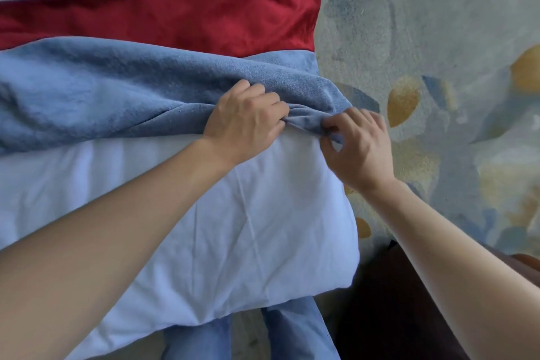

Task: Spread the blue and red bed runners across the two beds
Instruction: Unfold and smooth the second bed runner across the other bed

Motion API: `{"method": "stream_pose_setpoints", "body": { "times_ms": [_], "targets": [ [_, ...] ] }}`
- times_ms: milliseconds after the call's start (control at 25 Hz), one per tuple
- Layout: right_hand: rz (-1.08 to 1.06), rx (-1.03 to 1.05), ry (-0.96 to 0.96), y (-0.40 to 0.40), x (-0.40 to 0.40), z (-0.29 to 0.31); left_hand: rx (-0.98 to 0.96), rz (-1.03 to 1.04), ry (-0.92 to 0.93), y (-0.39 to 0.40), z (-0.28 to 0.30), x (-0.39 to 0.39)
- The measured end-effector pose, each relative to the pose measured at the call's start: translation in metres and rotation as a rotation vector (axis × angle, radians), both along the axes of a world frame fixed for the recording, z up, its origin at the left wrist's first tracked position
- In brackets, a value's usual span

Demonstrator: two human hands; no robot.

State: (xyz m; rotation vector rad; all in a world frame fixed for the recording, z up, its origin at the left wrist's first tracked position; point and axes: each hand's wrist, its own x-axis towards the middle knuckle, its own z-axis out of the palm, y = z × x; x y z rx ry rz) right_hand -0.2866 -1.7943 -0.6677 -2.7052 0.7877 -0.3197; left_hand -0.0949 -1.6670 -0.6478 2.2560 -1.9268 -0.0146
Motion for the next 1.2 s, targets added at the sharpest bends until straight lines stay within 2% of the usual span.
{"method": "stream_pose_setpoints", "body": {
  "times_ms": [80, 200, 320, 440, 560, 680, 840, 1000, 1080, 1200],
  "targets": [
    [0.024, -0.008, 0.061, 0.004, -0.002, -0.007, -0.022, 0.017, 0.09, -0.001, 0.003, 0.0],
    [0.019, -0.087, -0.001, 0.004, 0.005, -0.007, -0.037, -0.008, 0.141, 0.0, 0.005, -0.002],
    [0.003, -0.136, -0.041, 0.01, 0.009, -0.002, 0.007, -0.054, 0.051, 0.001, 0.006, -0.009],
    [0.045, -0.161, 0.025, 0.016, -0.015, 0.0, 0.09, -0.043, -0.061, 0.018, 0.005, -0.008],
    [0.164, -0.107, 0.161, 0.026, -0.043, 0.008, 0.098, -0.004, -0.048, 0.047, 0.004, -0.005],
    [0.185, -0.066, 0.209, 0.064, -0.023, 0.014, 0.011, 0.014, 0.005, 0.072, 0.0, -0.02],
    [0.073, -0.106, 0.105, 0.103, 0.028, 0.016, -0.082, -0.006, 0.001, 0.087, -0.006, -0.028],
    [-0.065, -0.198, 0.223, 0.092, -0.019, 0.023, -0.033, -0.006, -0.117, 0.112, -0.008, 0.004],
    [-0.121, -0.249, 0.294, 0.099, -0.049, 0.032, -0.034, -0.034, -0.078, 0.121, -0.001, 0.007],
    [-0.09, -0.241, 0.236, 0.14, -0.03, 0.035, -0.056, -0.067, 0.066, 0.131, 0.008, -0.002]
  ]
}}
